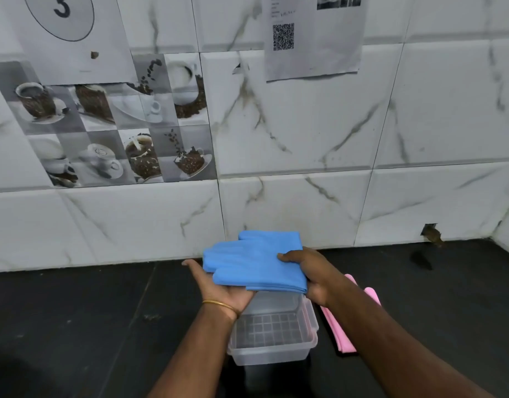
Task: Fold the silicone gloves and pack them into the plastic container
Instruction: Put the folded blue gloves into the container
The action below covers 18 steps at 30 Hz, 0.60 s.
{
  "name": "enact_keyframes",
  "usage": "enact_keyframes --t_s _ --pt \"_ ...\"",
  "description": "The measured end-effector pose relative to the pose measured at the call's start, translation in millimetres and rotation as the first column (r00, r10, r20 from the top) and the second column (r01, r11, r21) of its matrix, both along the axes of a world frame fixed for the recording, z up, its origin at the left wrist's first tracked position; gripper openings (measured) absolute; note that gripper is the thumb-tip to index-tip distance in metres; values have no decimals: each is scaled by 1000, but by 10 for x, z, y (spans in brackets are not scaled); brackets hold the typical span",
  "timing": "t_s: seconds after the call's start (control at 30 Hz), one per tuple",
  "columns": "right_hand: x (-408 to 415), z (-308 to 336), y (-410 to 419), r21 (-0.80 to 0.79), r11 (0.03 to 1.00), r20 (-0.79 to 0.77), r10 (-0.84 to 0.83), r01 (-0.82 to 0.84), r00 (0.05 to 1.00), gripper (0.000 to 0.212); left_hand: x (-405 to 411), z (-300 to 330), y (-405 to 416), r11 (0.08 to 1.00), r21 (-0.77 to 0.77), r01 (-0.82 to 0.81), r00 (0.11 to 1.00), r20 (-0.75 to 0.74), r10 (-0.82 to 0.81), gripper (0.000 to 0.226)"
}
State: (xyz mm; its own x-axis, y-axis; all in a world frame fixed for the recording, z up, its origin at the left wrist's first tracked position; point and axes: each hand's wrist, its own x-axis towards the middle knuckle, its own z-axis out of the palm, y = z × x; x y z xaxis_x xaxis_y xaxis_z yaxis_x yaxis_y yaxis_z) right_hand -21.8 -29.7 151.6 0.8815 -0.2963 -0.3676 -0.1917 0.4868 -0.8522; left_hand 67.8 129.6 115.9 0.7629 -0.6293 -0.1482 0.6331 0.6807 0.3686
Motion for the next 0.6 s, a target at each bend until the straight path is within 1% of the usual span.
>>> enact_keyframes --t_s 0.03,0.07,0.1,0.17,0.23,0.3,0.37,0.4,0.47,0.53,0.6 --pt "-23 -32 -26 -14 1000 -1 -3 3 1000 38 13 -45 64 1000 19 22 1000 0 -22 97" --pt "-42 -65 -49 -36 999 -6 -7 6 1000 36 19 -85 113 998 20 52 999 -10 -51 102" --pt "-59 -99 -60 -62 998 -17 -8 7 1000 35 15 -124 148 996 19 86 996 -25 -86 102" --pt "-94 -179 -48 -108 994 -53 -2 -4 999 32 5 -211 191 990 35 137 989 -52 -135 96" --pt "-123 -273 -6 -159 987 -100 13 -29 995 30 -26 -307 221 986 67 155 986 -65 -151 86" --pt "-152 -371 41 -249 967 -165 2 -44 986 39 -75 -404 262 982 78 173 983 -74 -168 78" --pt "-183 -462 64 -383 921 -249 -31 -69 968 55 -124 -465 293 973 91 211 975 -85 -203 76" --pt "-202 -501 63 -469 877 -289 -43 -102 956 62 -142 -486 301 968 99 229 971 -89 -221 77" --pt "-242 -575 49 -643 743 -338 -61 -183 939 73 -179 -501 306 957 118 264 963 -88 -254 80" --pt "-283 -621 33 -782 572 -355 -81 -248 931 74 -219 -516 299 944 126 305 951 -87 -296 78" --pt "-330 -658 38 -852 432 -364 -81 -296 928 70 -263 -540 299 930 145 337 940 -102 -325 75"
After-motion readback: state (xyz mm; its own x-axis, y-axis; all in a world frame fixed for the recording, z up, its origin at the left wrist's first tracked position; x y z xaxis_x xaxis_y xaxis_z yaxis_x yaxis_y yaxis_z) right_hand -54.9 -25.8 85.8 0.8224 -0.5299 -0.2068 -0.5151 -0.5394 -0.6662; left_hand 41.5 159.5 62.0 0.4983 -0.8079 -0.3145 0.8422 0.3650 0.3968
